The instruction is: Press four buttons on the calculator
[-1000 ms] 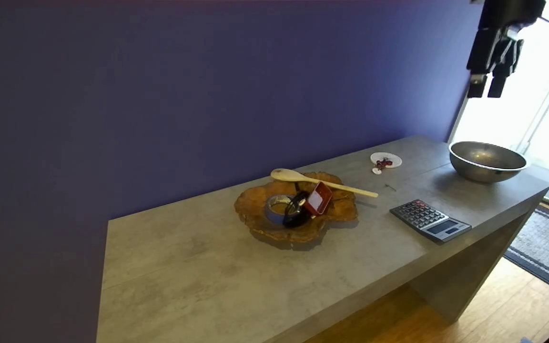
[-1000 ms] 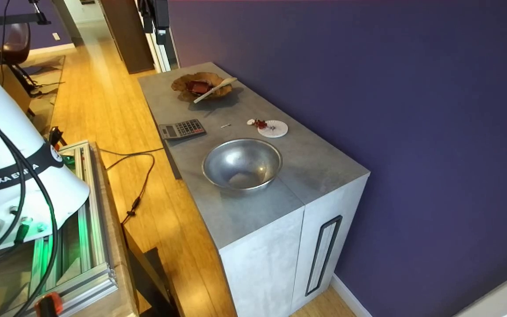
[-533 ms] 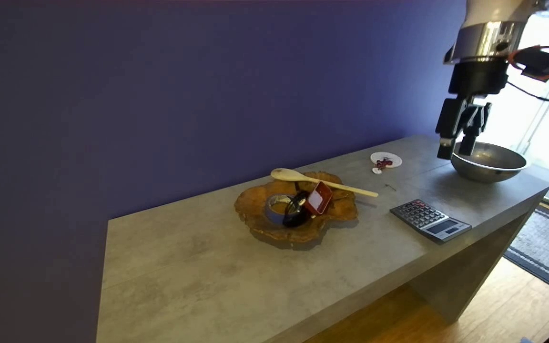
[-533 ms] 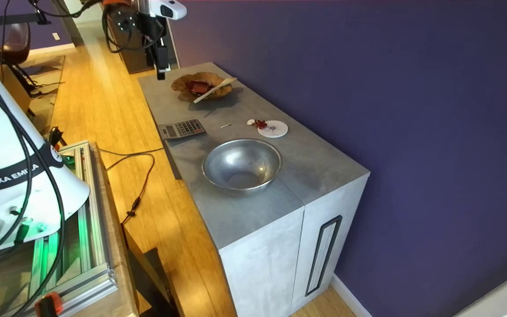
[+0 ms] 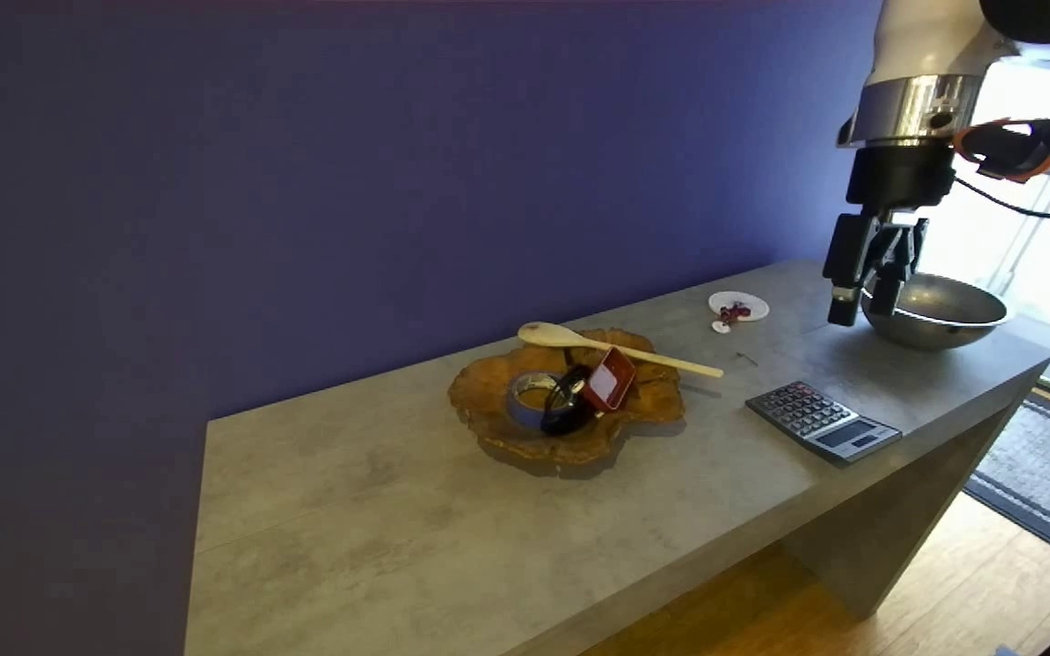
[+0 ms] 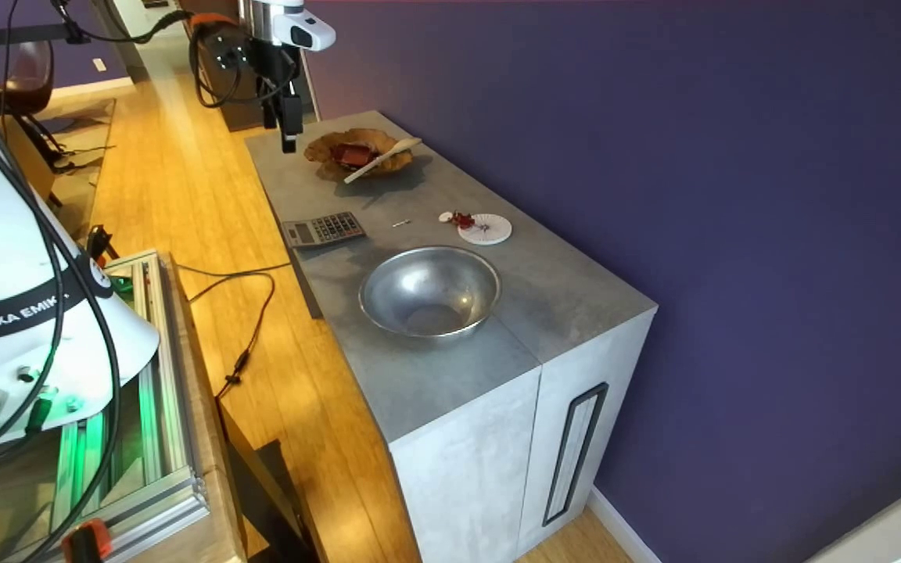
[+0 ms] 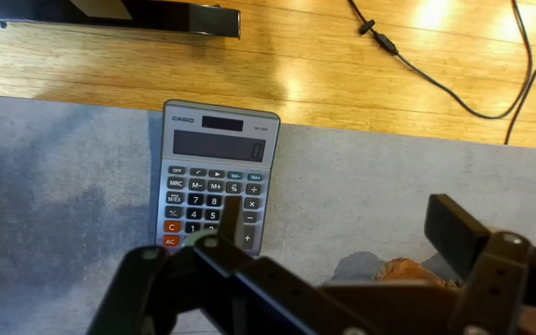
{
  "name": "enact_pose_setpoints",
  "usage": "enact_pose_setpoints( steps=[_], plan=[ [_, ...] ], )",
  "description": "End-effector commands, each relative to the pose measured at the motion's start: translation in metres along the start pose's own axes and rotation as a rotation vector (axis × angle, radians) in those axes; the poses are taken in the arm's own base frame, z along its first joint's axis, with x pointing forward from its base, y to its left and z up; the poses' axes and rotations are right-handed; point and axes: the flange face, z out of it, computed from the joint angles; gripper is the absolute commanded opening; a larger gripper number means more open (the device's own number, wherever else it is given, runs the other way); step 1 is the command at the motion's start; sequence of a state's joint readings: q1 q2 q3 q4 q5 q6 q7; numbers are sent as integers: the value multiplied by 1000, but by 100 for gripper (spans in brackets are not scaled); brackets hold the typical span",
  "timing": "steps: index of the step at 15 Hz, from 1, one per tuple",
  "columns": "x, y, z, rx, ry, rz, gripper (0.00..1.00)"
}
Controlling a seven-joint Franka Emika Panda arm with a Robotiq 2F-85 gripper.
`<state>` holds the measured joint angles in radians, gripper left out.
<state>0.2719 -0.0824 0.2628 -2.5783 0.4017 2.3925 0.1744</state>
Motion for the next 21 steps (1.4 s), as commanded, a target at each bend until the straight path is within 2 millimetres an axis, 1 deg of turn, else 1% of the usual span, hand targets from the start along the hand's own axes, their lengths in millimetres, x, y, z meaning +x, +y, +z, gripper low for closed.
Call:
enact_pose_setpoints(
  steps=[1,3,4,5,6,7,9,10,13,15,17,21],
  plan=[
    [12,7,10,3,-39,17,100],
    [20,11,24,-26,-80,29,100],
    [24,13,27,-34,-91,35,75],
    [27,16,30,-47,-103,41,74],
    [31,18,33,-54,-119,43,68],
    [35,20,36,-66,-134,43,59],
    [44,23,41,-94,-181,39,46],
    [48,22,43,-107,-201,34,38],
    [64,19,49,-141,-242,25,17],
    [73,16,58,-150,-246,30,3],
    [80,19,69,-140,-254,27,0],
    [83,30,90,-128,-273,26,0]
  ],
)
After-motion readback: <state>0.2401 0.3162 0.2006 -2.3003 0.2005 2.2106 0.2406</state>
